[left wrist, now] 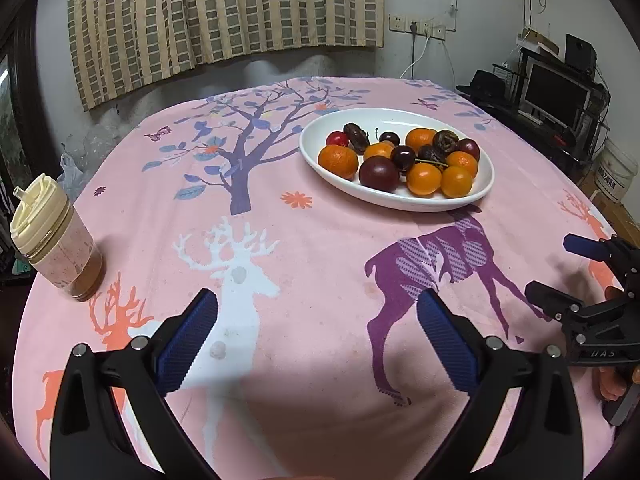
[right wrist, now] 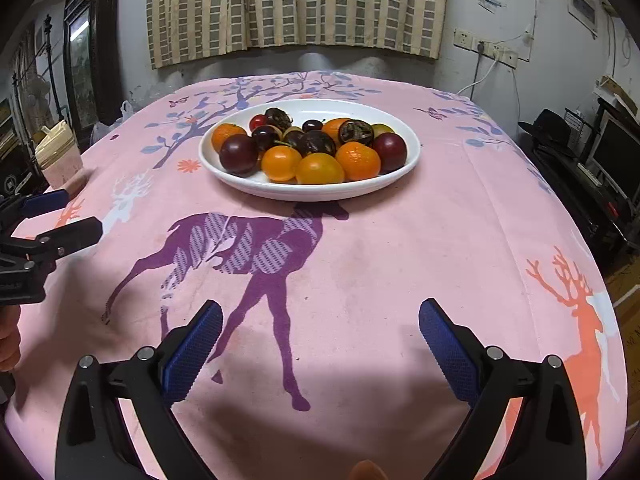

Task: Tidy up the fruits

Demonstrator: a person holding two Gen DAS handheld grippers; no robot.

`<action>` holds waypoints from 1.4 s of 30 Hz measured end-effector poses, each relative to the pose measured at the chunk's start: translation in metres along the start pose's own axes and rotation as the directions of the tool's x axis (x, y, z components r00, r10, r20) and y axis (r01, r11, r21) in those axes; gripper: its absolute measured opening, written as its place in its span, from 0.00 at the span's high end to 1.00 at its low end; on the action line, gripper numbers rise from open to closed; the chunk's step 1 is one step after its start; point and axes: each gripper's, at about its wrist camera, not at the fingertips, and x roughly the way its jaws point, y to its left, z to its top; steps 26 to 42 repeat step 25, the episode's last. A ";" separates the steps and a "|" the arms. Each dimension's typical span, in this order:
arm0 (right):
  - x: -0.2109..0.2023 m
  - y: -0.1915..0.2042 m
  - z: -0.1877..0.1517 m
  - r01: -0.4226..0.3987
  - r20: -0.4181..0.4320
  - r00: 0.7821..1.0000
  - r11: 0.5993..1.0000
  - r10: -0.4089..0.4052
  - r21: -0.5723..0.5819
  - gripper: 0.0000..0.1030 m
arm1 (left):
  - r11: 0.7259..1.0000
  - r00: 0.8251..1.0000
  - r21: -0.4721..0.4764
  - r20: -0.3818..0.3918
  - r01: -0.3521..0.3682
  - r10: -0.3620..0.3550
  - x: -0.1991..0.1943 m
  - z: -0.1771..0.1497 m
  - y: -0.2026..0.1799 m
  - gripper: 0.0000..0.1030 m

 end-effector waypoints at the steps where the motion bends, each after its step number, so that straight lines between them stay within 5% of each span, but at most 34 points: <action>1: 0.000 -0.001 0.000 0.002 0.000 1.000 1.000 -0.002 0.003 0.04 | 1.000 1.000 -0.001 0.000 -0.001 0.001 0.000 0.000 0.000 0.05; 42: 0.003 -0.009 0.002 0.030 -0.006 1.000 0.999 -0.030 0.027 0.04 | 1.000 1.000 -0.004 -0.015 0.007 -0.008 0.003 -0.005 -0.003 0.05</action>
